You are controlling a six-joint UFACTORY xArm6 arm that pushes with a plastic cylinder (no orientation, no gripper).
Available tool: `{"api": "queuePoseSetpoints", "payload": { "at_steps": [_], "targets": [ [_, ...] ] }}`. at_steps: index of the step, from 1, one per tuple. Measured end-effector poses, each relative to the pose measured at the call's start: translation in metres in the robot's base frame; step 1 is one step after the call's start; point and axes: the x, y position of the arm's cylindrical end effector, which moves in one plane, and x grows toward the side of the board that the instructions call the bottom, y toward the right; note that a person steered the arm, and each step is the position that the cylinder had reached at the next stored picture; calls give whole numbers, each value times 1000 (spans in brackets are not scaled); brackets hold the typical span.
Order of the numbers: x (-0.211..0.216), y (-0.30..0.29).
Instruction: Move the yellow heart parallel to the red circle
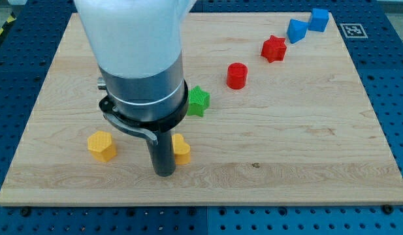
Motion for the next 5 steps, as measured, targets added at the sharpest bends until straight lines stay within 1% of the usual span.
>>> {"api": "queuePoseSetpoints", "payload": {
  "at_steps": [2,3,4,5],
  "targets": [
    [0,-4],
    [-2,-27],
    [-13,-43],
    [-16,-23]
  ]
}}
